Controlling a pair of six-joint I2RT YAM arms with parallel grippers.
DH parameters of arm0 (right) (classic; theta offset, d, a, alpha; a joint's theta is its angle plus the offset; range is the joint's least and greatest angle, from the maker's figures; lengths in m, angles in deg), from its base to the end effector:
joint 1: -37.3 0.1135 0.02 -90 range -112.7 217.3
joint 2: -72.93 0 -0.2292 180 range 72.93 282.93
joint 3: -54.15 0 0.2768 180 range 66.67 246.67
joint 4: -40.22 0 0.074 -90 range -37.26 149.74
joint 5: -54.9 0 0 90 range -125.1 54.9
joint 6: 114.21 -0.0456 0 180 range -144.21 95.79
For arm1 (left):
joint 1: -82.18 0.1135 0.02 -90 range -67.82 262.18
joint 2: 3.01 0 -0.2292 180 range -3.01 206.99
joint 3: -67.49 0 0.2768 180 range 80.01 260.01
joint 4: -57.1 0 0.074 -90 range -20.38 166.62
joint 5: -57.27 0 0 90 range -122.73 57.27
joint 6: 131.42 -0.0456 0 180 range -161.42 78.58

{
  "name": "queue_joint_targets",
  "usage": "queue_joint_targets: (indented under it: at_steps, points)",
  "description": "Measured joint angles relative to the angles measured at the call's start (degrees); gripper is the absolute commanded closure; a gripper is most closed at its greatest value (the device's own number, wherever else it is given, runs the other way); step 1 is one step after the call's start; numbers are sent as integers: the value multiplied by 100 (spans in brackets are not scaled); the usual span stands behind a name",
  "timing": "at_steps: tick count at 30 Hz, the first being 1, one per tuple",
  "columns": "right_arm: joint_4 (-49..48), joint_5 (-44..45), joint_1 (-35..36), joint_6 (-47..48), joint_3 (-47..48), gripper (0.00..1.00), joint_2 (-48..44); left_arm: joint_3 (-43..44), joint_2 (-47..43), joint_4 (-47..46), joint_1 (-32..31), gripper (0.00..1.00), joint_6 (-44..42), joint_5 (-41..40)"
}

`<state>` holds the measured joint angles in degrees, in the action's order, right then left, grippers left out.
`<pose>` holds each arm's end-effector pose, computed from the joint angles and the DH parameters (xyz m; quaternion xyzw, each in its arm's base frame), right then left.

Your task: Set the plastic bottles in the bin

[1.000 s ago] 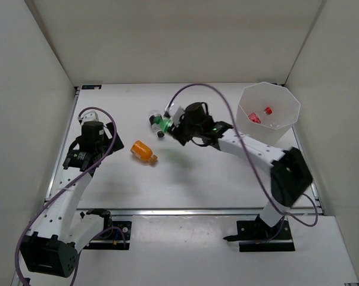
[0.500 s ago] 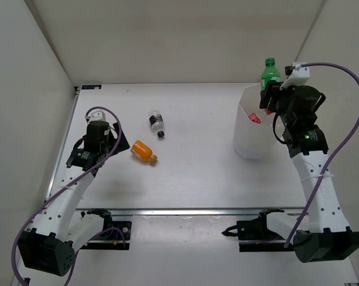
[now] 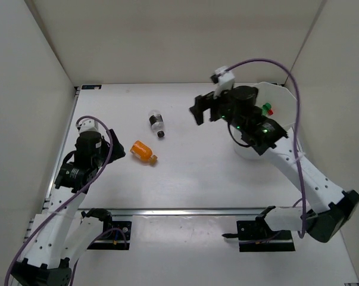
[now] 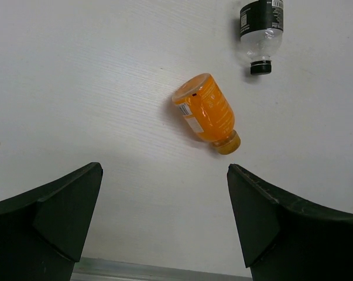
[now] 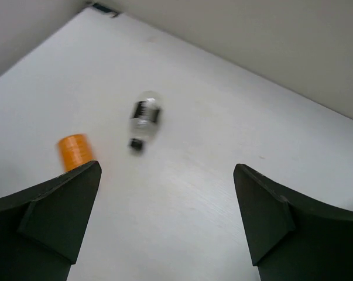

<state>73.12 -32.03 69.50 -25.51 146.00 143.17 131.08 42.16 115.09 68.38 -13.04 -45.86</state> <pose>0.2696 0.1669 0.4077 -0.1895 0.7495 0.1629 0.6130 0.2086 -0.0406 0.2881 -0.1624 0.8853 -0.0558 0.4321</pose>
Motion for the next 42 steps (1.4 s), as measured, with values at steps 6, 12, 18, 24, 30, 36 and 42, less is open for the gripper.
queue_joint_targets:
  at_steps: [6,12,18,24,30,36,42]
  points:
    - [-667,-774,1462,7,138,7,1574,-11,-686,431,-72,1,114,-26]
    - [-997,-1259,2050,240,695,6,3838,-13,-1139,920,-160,2,144,-199]
    - [-986,-1032,2288,619,1318,4,5136,-11,-1257,1250,-221,1,120,-271]
    - [-999,-745,2476,844,2057,20,5884,-11,-1263,1303,-299,1,57,-269]
    - [-957,-608,2503,879,2162,67,5965,-11,-1239,1296,-297,2,50,-282]
    - [-535,-479,2245,876,2133,75,5370,-11,-1126,1189,-293,1,59,-297]
    - [-199,-647,1305,695,1847,75,3115,-13,-822,857,-264,1,57,-243]
